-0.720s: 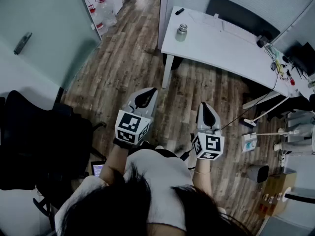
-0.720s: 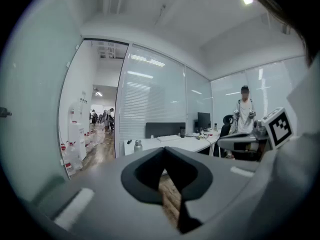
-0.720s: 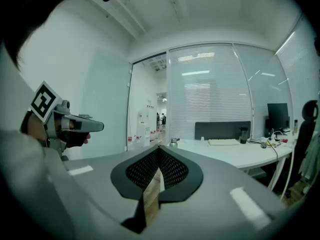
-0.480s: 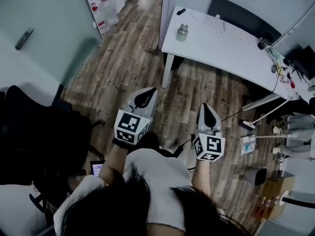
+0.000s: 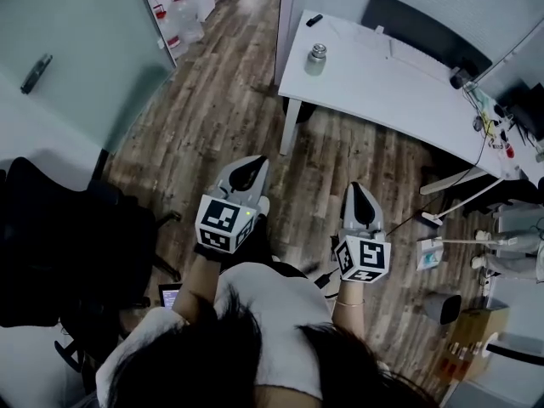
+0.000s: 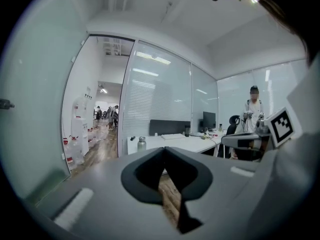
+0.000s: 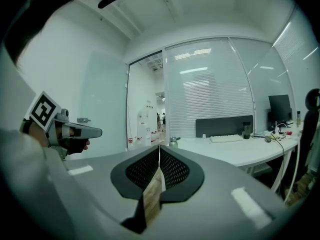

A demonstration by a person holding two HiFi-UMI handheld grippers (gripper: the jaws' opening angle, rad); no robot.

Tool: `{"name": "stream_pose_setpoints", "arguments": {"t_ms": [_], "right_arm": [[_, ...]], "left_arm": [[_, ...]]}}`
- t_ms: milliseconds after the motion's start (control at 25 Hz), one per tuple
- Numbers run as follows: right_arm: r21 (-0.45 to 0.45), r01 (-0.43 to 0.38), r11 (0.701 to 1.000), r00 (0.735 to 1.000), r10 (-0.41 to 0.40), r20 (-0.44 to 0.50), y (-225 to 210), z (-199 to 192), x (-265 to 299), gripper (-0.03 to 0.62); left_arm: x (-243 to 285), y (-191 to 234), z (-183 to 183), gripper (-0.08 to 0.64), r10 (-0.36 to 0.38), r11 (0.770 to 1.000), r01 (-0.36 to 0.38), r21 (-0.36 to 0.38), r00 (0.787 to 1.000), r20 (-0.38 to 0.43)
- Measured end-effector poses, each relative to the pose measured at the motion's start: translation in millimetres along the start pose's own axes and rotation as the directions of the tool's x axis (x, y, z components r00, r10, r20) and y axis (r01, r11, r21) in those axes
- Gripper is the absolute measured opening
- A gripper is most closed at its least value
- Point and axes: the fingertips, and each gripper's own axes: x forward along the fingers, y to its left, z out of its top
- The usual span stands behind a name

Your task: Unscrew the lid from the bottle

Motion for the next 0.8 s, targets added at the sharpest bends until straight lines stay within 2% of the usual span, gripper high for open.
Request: {"name": "stream_pose_setpoints", "arguments": {"t_ms": [320,480,720,800], "right_arm": [[0.013,0.014,1.000,1.000,-0.014,-0.005,-23,12,88,0.006],[0.028,0.028,0.999,1.000,-0.028,-0.013,-31,22,137,0.011],[0.047,0.033,0.998,0.999,-0.032,-0.038,-36,23,195,0.075],[0.055,0.043,0.998,0.998,-0.040,-0.047,-38,22,209,0.094]], "left_arm": [[82,56,16,0.060,-0.040,0.998,0.041,-0.047,0.999,0.007],[126,82,34,0.061,-0.089,0.995,0.089,-0.037,0.996,0.014],[174,118,46,0.065,-0.124,0.992,0.125,-0.035,0.992,0.014],[187,130,47,0.104,-0.125,0.992,0.126,-0.029,0.992,0.008]]}}
